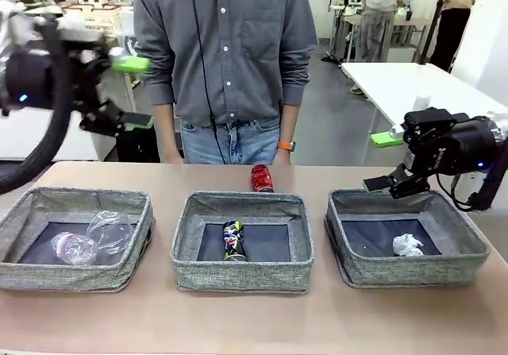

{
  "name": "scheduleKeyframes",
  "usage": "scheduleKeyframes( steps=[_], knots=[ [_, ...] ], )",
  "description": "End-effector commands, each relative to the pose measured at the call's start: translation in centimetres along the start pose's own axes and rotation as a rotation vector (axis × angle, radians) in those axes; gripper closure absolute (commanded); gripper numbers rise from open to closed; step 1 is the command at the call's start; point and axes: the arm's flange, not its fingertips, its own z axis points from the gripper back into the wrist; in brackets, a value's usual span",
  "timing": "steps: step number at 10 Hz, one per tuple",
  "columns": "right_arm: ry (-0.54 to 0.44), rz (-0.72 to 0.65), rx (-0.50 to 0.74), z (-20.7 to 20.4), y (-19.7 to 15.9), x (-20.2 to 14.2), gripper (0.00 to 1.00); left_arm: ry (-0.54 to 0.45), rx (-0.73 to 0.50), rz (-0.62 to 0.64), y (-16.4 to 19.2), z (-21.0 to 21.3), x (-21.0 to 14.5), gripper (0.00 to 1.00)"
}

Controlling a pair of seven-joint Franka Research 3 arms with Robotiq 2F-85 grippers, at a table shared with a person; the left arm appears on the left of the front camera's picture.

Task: Sort the waste into the appropriate baskets.
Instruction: Place the picked waste into the Fabric basket indicated by the person, then pick up the waste item pointed out by the person.

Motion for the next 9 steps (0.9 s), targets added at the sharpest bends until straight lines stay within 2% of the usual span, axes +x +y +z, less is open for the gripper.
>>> scheduleKeyframes(
  steps=[1, 2, 3, 9],
  knots=[
    [-0.003, 0.018, 0.014, 0.0, 0.1, 0.0, 0.00, 0.170, -0.098, 0.081, 5.2, 1.1, -0.2, 0.00],
    [-0.003, 0.018, 0.014, 0.0, 0.1, 0.0, 0.00, 0.446, 0.139, 0.387, 6.8, -0.8, 0.0, 0.00],
    [-0.003, 0.018, 0.014, 0.0, 0.1, 0.0, 0.00, 0.051, -0.085, 0.012, 2.1, 1.2, -1.4, 0.00],
    [-0.003, 0.018, 0.014, 0.0, 0.1, 0.0, 0.00, 0.051, -0.085, 0.012, 2.1, 1.2, -1.4, 0.00]
  ],
)
